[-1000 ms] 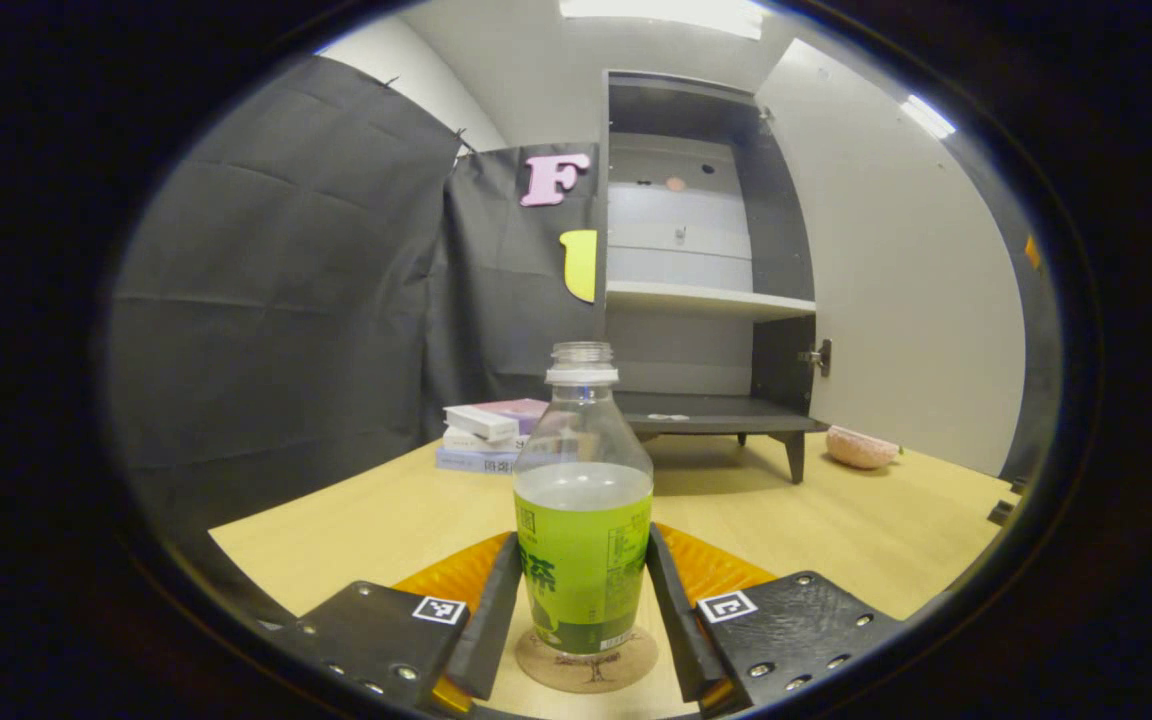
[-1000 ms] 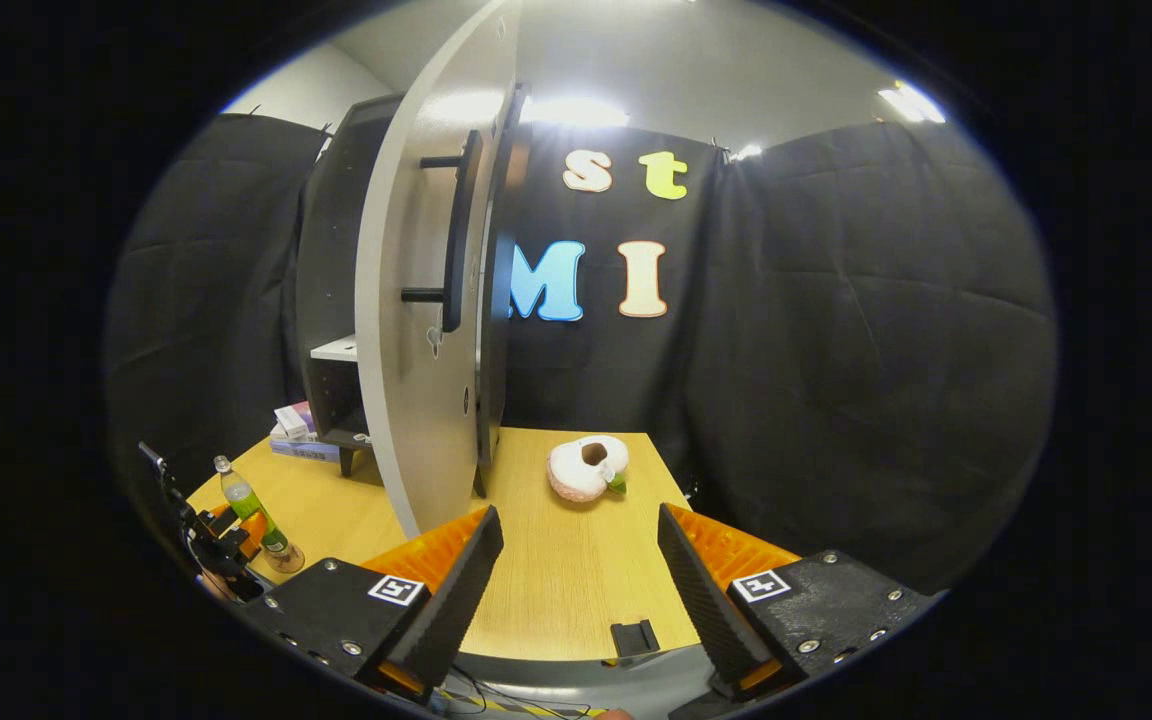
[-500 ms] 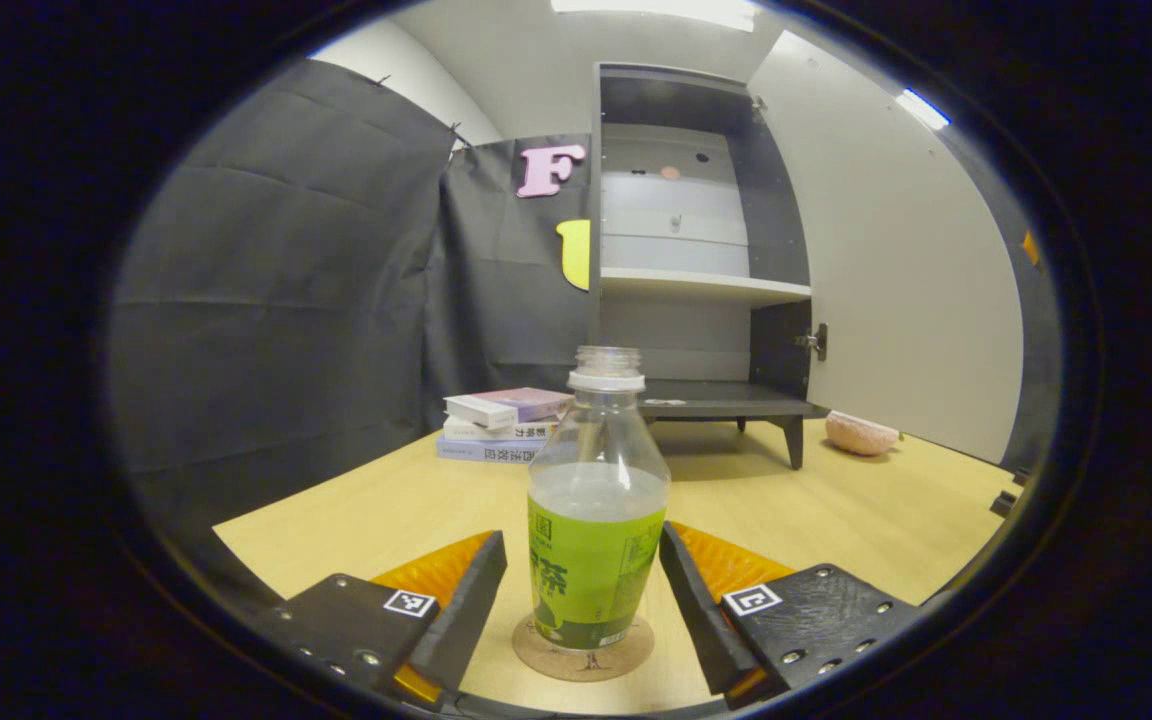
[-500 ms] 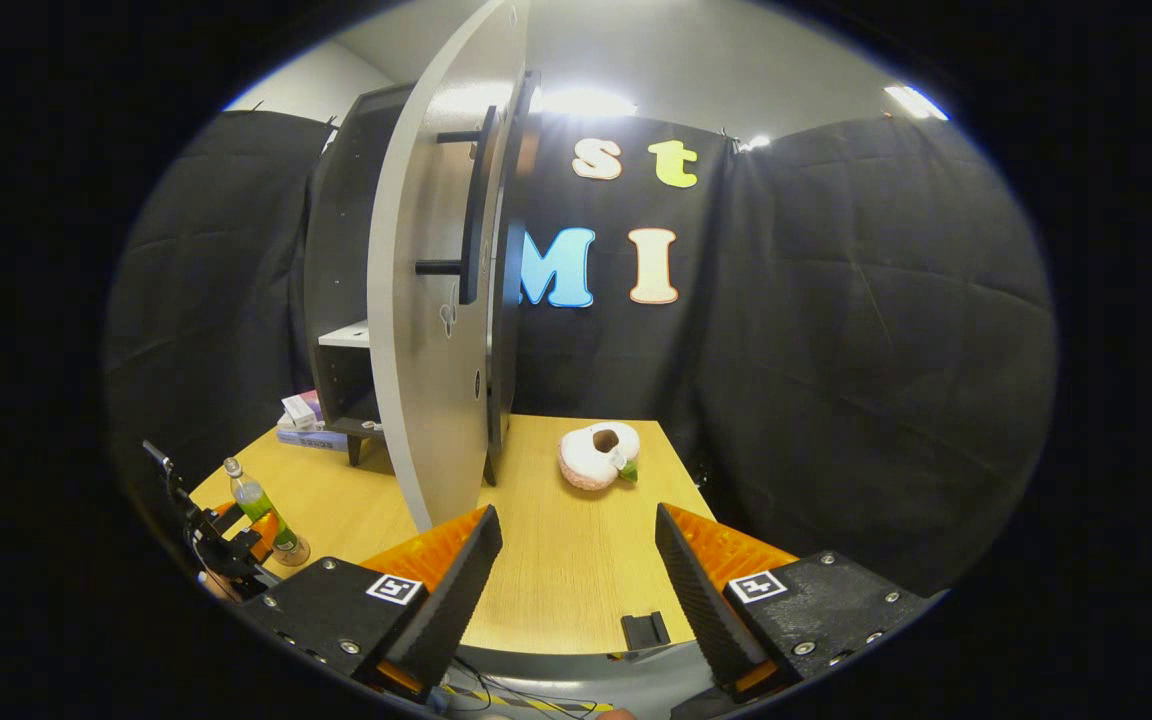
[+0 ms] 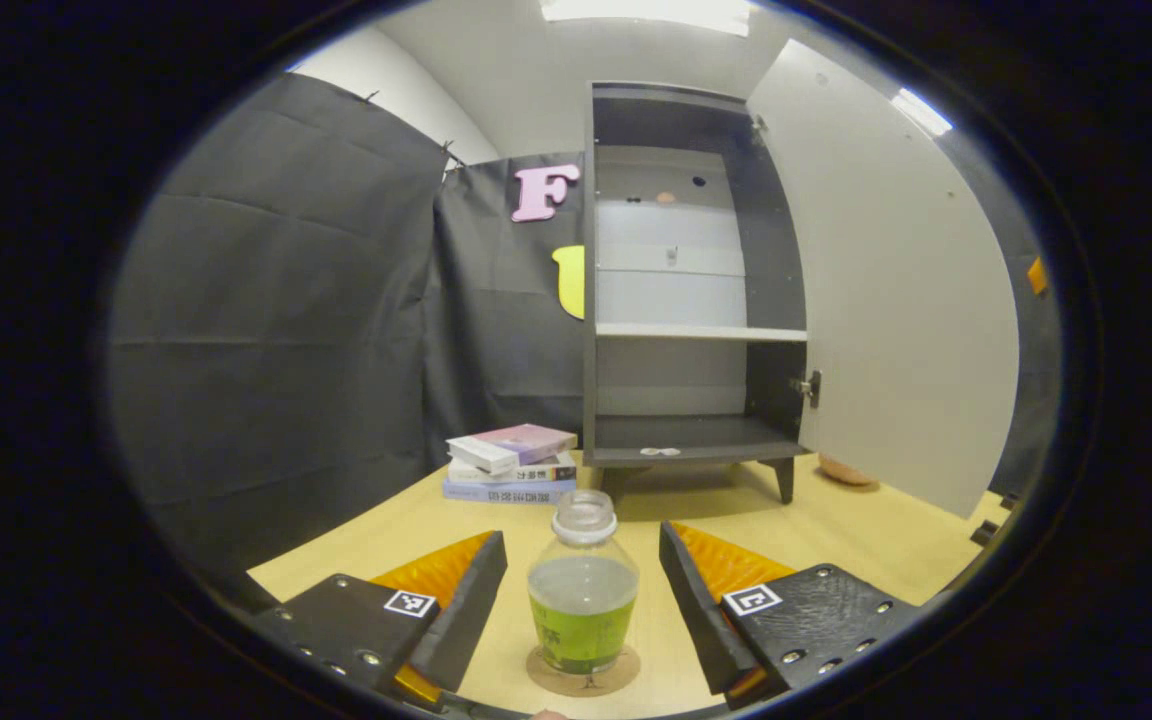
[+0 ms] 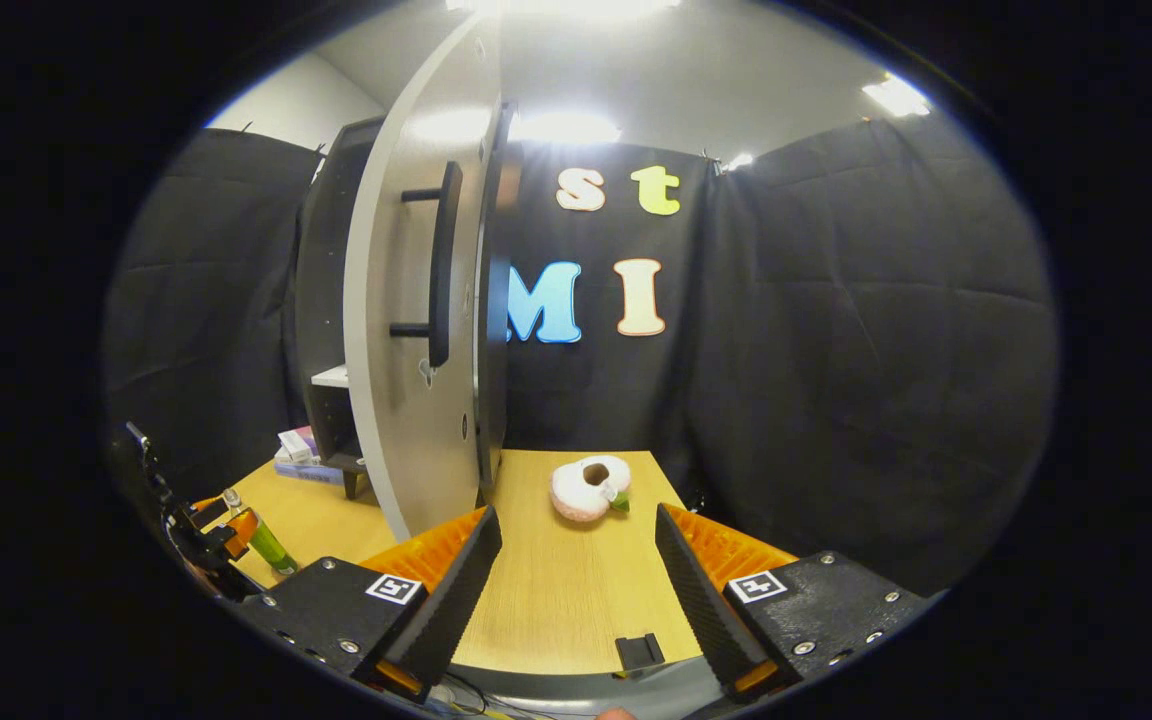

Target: Open the cabinet door with the right hand, grasp the bottle in the cabinet with the left hand and place it on the coaster, then close the cabinet door with the right hand.

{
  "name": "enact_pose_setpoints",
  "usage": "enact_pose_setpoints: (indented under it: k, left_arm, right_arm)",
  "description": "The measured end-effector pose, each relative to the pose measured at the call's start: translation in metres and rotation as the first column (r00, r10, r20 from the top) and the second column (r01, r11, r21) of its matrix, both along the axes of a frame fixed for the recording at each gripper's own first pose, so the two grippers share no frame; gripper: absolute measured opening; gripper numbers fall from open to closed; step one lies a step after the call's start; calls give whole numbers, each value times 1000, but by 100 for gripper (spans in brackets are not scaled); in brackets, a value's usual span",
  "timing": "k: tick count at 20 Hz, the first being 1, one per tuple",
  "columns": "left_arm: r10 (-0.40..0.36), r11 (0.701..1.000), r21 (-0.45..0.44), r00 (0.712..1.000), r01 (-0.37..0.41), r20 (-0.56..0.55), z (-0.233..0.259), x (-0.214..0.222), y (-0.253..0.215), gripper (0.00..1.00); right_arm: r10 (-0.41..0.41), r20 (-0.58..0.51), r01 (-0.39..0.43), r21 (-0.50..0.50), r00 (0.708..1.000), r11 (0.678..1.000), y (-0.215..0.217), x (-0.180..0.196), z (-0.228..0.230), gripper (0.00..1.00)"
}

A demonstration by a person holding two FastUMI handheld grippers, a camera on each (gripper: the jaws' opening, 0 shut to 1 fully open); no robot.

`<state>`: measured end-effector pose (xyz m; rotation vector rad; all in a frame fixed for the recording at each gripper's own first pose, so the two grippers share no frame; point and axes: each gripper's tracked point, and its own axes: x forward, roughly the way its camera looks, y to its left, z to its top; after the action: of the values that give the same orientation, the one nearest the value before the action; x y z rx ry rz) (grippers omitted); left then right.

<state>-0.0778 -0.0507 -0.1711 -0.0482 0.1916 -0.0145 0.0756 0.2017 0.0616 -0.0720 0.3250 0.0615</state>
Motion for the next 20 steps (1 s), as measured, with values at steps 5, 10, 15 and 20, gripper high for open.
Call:
enact_pose_setpoints:
  k: [5, 10, 15, 20]
  left_arm:
    - [24, 999, 26, 998, -26, 57, 73, -15, 11, 91]
    - [36, 999, 31, 996, -39, 81, 117, -33, 27, 88]
    - [62, 998, 18, 990, -65, 127, 159, -26, 54, 88]
    - [83, 995, 50, 983, -92, 162, 170, -8, 91, 91]
  right_arm:
    - [-7, 97, 5, 21, 995, 1000, -2, 5, 35, 95]
    - [-42, 186, 30, 64, 982, 997, 6, 40, 74, 95]
    - [-81, 257, 62, 80, 963, 995, 17, 58, 104, 95]
    - [-137, 286, 136, 24, 948, 990, 27, 61, 108, 94]
